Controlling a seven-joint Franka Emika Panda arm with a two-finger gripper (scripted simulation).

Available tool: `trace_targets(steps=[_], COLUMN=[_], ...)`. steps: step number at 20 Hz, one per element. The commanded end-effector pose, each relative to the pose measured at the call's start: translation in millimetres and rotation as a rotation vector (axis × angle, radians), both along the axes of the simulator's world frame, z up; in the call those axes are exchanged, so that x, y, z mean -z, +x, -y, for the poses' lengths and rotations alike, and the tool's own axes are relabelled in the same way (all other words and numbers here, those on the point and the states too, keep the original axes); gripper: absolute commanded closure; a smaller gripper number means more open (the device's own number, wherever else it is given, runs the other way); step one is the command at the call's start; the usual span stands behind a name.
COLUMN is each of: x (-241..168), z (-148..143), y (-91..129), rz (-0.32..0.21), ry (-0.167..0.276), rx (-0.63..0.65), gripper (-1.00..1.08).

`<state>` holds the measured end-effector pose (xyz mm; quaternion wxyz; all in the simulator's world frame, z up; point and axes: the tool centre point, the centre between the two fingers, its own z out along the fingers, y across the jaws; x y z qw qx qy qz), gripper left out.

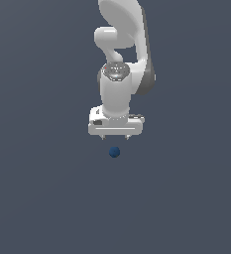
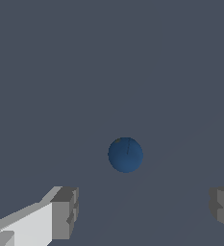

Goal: Pick up the object and move it to a goal position.

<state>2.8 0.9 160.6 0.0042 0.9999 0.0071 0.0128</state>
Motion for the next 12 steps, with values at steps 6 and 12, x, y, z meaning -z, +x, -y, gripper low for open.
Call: trace_targets(steps=[6,12], x=[-4.3,-9.5], z=[-11.7,-23.2], y=[1.8,3.3], rz=[-0.001,-0.002], ry=[0.011,0.022], rx=[-0.02,-0.04], gripper=[-0.92,-0.92])
